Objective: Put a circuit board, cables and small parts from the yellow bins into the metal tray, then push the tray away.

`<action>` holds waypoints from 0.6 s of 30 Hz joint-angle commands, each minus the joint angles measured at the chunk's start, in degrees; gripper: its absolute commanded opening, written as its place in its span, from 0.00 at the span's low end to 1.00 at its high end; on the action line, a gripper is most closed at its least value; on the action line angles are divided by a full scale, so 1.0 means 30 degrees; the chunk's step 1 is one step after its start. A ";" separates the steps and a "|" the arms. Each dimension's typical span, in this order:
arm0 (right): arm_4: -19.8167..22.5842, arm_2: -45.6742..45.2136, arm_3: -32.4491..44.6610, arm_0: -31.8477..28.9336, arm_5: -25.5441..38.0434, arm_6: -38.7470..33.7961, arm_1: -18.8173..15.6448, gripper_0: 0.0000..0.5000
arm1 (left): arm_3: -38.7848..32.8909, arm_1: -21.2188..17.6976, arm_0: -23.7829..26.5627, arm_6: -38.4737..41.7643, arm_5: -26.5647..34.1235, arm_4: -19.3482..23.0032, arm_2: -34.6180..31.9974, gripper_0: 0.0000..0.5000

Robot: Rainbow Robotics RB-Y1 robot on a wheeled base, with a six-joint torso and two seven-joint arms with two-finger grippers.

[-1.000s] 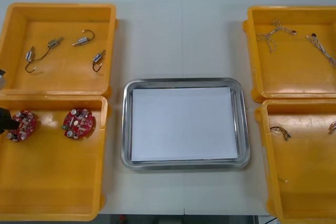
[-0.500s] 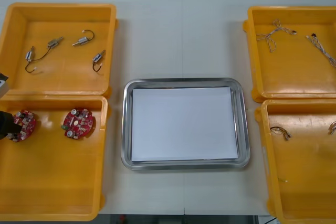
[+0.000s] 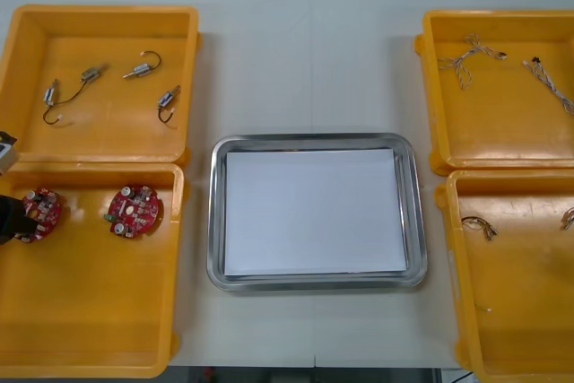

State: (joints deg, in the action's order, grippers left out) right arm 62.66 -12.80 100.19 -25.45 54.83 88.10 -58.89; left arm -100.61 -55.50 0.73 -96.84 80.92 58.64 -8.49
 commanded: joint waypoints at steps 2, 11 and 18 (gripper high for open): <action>-0.0322 0.0576 -0.0203 0.0719 -0.0143 0.0956 -0.0439 1.00 | 0.0168 -0.0923 -0.0419 -0.1031 -0.0312 -0.0268 0.0309 1.00; -0.0820 0.1397 -0.0320 0.1276 -0.0319 0.1044 -0.0439 1.00 | 0.0314 -0.0953 -0.0390 -0.0943 -0.0751 -0.0502 0.0720 1.00; -0.1113 0.1836 -0.0350 0.1364 -0.0407 0.1073 -0.0439 1.00 | 0.0402 -0.0953 -0.0419 -0.0855 -0.0751 -0.0531 0.0925 1.00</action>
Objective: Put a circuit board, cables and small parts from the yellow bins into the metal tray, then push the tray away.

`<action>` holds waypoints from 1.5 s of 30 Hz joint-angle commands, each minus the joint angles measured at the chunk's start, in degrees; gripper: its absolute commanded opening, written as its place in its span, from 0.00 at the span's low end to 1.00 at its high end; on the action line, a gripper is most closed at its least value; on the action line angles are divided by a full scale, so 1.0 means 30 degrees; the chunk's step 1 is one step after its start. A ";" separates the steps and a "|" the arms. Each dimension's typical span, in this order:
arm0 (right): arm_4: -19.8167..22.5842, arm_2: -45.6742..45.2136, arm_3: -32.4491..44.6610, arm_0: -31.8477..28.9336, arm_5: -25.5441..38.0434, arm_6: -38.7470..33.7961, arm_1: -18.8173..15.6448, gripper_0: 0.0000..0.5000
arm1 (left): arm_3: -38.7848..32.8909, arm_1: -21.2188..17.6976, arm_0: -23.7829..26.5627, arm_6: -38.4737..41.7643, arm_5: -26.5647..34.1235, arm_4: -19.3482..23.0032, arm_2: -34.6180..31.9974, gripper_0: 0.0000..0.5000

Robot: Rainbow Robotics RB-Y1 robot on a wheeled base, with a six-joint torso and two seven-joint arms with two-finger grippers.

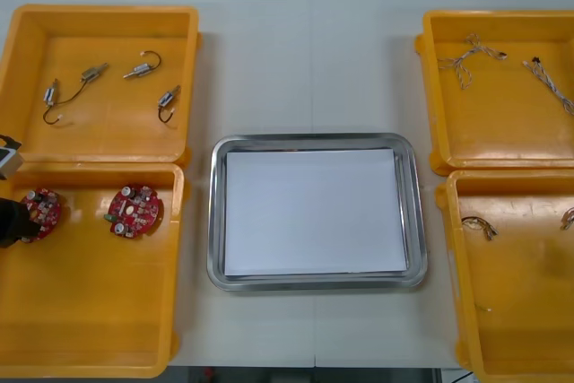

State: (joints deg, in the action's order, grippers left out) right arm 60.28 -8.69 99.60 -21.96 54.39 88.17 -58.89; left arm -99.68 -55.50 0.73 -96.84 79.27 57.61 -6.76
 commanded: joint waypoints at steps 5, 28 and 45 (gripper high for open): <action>-0.0522 0.0669 -0.0475 0.0258 -0.0524 0.1136 -0.0439 1.00 | 0.0178 -0.0952 -0.0419 -0.0797 -0.0202 -0.0188 0.0350 1.00; -0.0493 0.1606 -0.0885 0.0463 -0.1461 0.1224 -0.0439 1.00 | 0.0911 -0.0923 -0.0448 -0.0679 -0.1169 0.0105 0.0701 1.00; -0.0786 0.1636 -0.0885 0.0463 -0.1520 0.1371 -0.0059 1.00 | 0.0911 -0.0923 -0.0507 -0.0533 -0.1228 0.0456 0.0965 1.00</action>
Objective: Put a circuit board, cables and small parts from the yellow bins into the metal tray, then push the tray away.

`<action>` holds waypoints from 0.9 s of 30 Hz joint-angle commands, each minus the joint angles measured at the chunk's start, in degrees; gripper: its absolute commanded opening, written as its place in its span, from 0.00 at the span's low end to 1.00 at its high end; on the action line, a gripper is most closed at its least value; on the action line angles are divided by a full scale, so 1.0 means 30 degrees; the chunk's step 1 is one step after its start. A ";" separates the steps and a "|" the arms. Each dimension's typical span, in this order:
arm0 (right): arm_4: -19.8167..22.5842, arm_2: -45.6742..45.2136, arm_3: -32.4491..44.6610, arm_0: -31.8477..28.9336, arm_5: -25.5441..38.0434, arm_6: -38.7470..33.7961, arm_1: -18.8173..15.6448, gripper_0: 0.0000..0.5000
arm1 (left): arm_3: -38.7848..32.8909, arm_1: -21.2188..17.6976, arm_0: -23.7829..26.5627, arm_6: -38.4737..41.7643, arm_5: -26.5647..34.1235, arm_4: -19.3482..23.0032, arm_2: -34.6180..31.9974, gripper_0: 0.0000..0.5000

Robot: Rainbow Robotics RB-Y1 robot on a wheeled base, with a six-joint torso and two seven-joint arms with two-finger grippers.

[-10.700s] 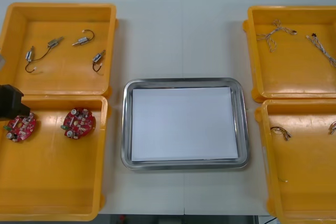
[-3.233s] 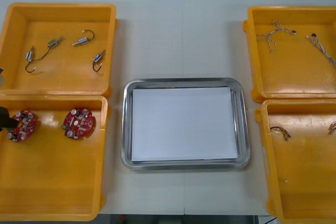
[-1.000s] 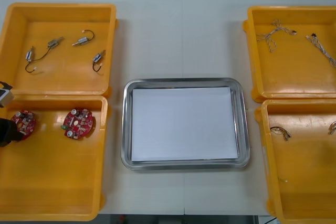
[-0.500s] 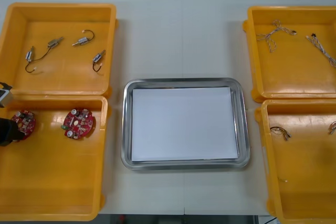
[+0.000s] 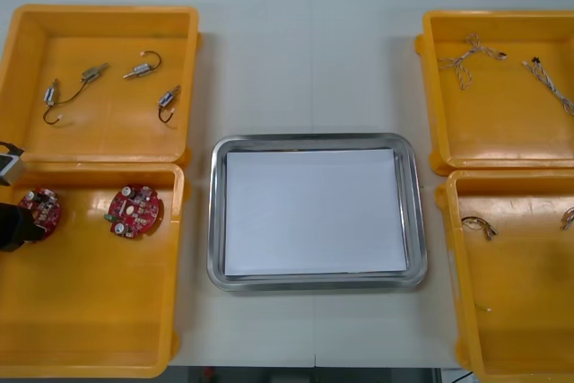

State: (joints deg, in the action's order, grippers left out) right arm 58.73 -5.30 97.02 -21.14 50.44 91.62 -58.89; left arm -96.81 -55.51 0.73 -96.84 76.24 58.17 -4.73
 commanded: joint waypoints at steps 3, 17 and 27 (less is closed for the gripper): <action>-0.0271 0.0507 -0.0025 0.0191 -0.0172 0.0251 -0.0058 0.39 | -0.0043 -0.0922 -0.0535 -0.0504 -0.0247 0.0356 0.0318 1.00; -0.0213 0.0038 0.0122 0.0191 0.0121 0.0251 -0.0087 0.00 | -0.0131 -0.0922 -0.0652 -0.0504 -0.0247 0.0796 0.0318 0.00; -0.0066 -0.3097 0.2055 0.0191 0.4603 0.0251 -0.0116 0.00 | -0.0365 -0.0951 -0.0740 -0.0504 -0.0188 0.0796 0.0259 0.00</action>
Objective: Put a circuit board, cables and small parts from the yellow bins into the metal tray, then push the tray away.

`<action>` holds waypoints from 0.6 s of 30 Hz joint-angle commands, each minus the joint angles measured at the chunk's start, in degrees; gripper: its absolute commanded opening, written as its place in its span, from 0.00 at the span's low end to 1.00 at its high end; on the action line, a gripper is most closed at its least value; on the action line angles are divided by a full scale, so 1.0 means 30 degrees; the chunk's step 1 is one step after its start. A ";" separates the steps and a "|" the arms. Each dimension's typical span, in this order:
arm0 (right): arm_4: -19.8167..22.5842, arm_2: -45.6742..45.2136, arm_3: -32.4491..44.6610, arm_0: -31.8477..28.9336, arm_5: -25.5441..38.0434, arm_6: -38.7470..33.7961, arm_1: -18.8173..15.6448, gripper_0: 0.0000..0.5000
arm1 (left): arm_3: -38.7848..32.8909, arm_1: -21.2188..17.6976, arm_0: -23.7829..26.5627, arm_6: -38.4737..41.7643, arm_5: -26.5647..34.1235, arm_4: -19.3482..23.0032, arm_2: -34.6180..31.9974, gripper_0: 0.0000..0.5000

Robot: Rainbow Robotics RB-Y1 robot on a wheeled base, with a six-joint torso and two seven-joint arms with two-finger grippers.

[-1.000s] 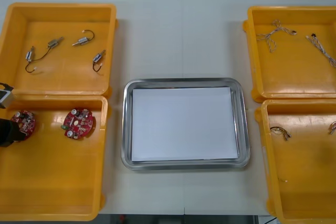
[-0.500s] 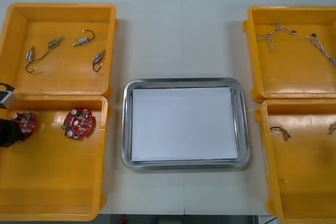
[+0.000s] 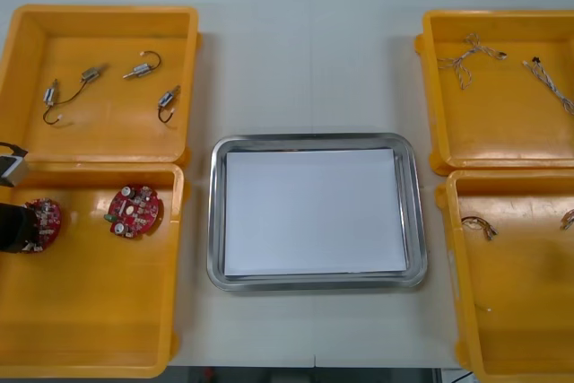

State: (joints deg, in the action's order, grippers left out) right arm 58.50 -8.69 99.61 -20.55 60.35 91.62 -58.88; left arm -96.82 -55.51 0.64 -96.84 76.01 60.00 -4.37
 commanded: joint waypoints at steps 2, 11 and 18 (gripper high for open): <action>0.0040 -0.2582 0.1630 -0.0006 0.2091 0.0192 -0.0149 0.00 | -0.0452 -0.0950 -0.0682 -0.0504 0.0007 0.0216 0.0023 0.00; 0.0391 -0.4135 0.3593 0.0111 0.4552 -0.0218 -0.0325 0.00 | -0.1301 -0.0950 -0.0653 -0.0446 0.1296 0.0275 -0.1091 0.00; 0.0684 -0.4310 0.5263 0.0257 0.6076 -0.1624 -0.0325 0.00 | -0.2239 -0.0921 -0.0243 -0.0241 0.2468 0.0333 -0.2145 0.00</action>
State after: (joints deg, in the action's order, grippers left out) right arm 59.85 -19.63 112.47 -20.52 77.07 90.88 -58.88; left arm -101.14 -55.52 0.62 -96.84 81.18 60.37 -7.66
